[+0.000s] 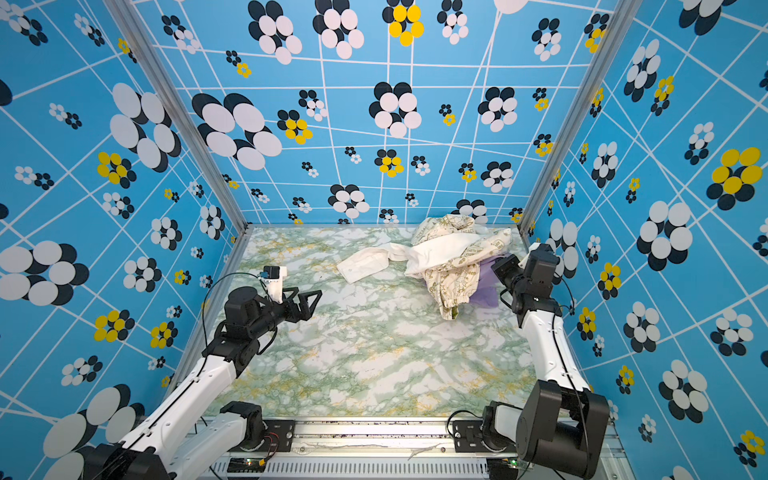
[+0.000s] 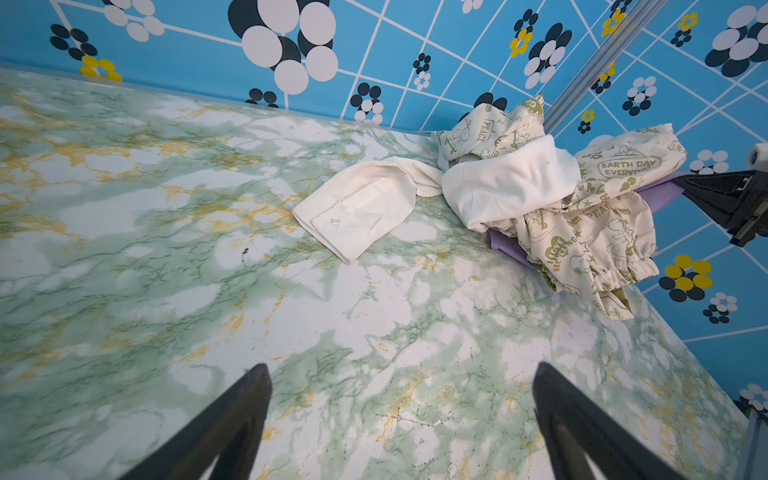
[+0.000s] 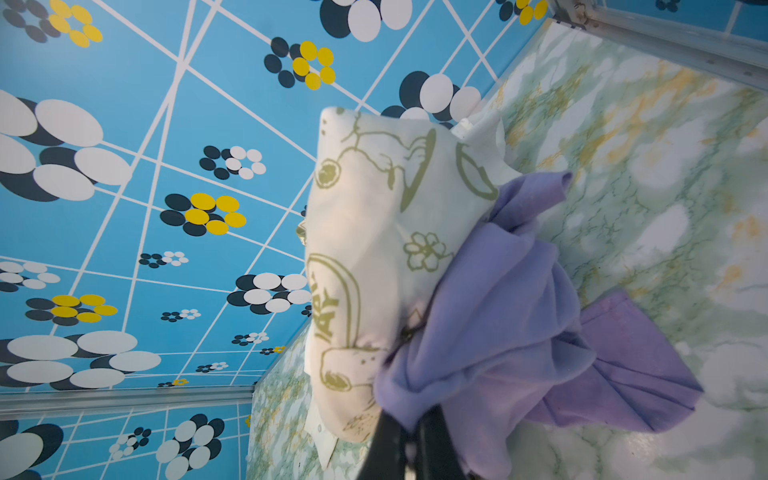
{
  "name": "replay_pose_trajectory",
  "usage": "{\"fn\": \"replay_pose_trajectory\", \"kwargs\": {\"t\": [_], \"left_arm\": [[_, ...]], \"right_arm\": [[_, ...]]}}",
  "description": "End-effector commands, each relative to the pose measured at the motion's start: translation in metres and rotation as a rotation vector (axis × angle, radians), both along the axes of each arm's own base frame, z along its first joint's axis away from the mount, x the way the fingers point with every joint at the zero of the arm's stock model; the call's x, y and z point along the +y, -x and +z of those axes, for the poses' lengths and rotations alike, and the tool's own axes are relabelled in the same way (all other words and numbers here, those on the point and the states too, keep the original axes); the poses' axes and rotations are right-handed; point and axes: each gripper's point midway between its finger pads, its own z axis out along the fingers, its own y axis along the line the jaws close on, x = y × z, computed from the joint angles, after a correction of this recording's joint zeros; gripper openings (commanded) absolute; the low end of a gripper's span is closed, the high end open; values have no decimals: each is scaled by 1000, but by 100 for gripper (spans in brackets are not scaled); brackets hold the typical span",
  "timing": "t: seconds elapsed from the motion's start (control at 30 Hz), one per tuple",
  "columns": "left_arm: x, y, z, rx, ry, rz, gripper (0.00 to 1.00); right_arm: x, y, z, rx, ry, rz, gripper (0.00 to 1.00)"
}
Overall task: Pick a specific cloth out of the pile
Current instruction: 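Grasp the lavender shirt with the right gripper and lift it out of the pile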
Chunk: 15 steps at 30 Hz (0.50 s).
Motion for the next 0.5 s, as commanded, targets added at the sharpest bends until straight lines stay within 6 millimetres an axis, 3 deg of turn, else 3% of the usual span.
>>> {"fn": "replay_pose_trajectory", "kwargs": {"t": [0.0,0.47], "left_arm": [[0,-3,15,-41,11,8,99],[-2,-4,18,-45,21,4,99]], "right_arm": [[0,-2,58,-144,63,3,0],[-9,3,132,-272,146,-52,0]]}}
